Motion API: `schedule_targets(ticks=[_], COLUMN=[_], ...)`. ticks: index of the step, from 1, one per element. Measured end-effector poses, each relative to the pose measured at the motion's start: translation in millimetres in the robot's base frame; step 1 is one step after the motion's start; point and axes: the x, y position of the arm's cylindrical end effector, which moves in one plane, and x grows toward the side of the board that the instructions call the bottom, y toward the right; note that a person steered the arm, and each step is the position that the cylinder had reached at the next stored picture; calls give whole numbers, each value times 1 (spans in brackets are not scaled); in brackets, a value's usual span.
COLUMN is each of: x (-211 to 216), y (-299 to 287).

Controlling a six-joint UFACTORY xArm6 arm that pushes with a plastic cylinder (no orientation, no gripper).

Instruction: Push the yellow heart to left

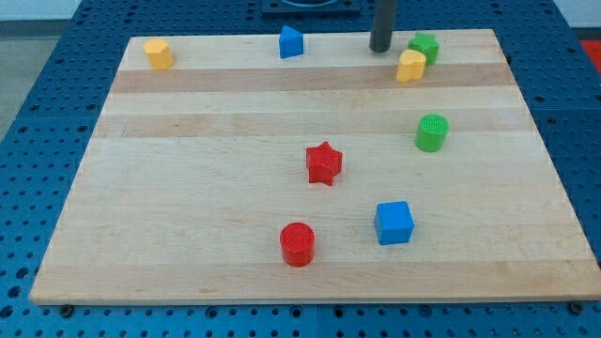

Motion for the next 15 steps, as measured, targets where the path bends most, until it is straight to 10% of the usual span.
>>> schedule_targets(ticks=[4,7,15], x=[130,98,66], y=[-11,136,111])
